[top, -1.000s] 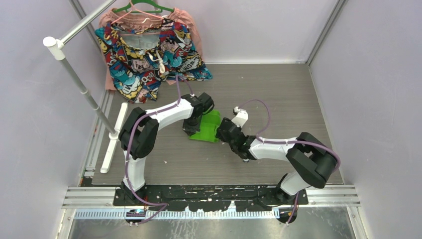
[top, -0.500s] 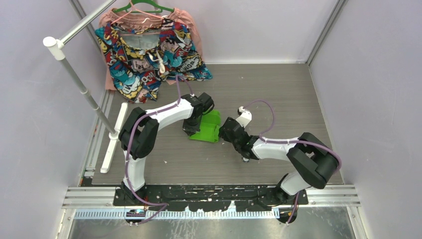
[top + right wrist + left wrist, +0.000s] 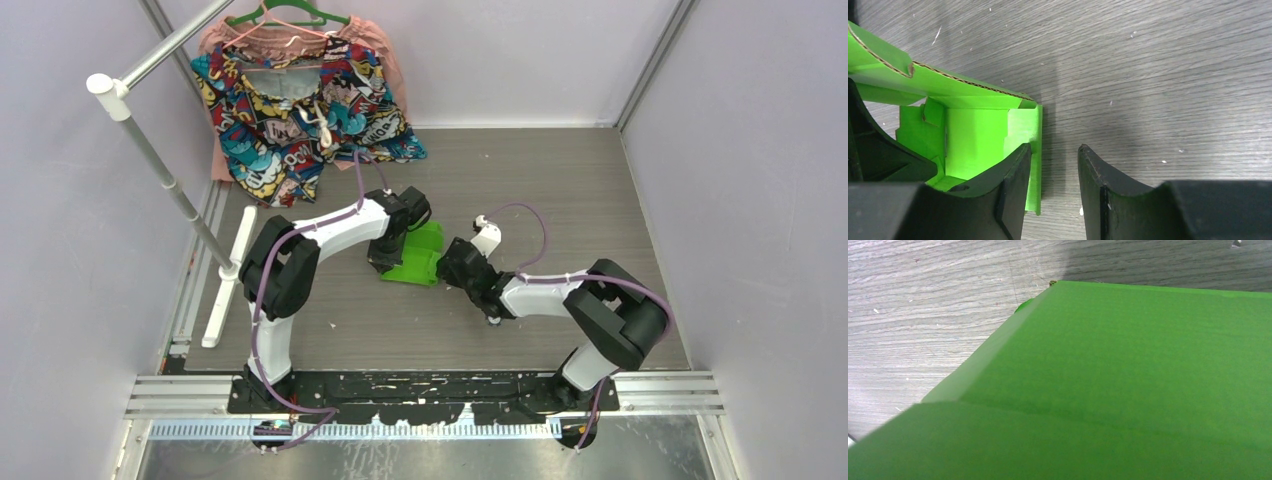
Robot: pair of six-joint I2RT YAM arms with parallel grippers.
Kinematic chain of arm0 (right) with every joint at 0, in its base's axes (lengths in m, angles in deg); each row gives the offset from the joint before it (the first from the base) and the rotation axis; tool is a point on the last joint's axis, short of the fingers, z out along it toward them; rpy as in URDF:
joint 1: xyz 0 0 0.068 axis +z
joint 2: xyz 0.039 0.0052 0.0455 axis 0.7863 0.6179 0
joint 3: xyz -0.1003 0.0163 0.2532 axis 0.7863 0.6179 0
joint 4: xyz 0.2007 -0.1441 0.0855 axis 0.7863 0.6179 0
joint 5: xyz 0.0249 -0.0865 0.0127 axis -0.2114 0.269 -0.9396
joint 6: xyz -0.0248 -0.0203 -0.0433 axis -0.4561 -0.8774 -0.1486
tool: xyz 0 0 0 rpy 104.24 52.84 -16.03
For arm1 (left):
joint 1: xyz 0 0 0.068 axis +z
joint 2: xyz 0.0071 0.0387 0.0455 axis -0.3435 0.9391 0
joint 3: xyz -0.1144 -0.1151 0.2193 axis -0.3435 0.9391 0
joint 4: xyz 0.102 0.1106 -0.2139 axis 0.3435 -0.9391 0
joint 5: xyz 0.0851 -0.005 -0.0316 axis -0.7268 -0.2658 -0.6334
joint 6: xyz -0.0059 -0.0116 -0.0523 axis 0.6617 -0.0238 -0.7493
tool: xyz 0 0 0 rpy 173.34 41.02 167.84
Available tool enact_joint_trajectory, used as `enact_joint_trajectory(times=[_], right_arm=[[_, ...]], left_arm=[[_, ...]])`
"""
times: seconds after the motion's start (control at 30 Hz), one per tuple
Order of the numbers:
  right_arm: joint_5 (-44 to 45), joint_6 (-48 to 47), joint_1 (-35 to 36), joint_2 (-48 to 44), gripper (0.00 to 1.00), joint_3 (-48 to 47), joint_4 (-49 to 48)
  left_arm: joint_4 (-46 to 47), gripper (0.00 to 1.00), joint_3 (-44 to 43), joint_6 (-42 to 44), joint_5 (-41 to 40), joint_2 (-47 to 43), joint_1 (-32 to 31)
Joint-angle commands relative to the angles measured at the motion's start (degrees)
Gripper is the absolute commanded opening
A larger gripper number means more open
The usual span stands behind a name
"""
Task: Fold the paper box
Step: Fold the paper box at the center of the board.
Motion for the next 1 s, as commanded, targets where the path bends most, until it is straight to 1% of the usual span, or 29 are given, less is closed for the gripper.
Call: enact_joint_trajectory(times=[0.0,0.33,0.63,0.97], right_arm=[[-0.24,0.47,-0.10,0.68,0.45,-2.27,-2.19],[-1.30,0.12,-0.09,2.42,0.44,-4.06,-1.57],[-2.30,-0.13,-0.09,4.84,0.40,-5.80,-0.52],[-2.64,-0.99,0.04,5.79,0.39,-7.57,1.88]], left_arm=[[-0.36,0.00,-0.94,-0.34,1.78,1.82,-0.64],[-0.54,0.00,-1.25,-0.23,1.73,1.95,-0.78],[-0.83,0.00,-1.64,0.10,1.56,1.95,-0.87],[-1.15,0.00,-2.39,0.30,1.51,2.36,-0.83]])
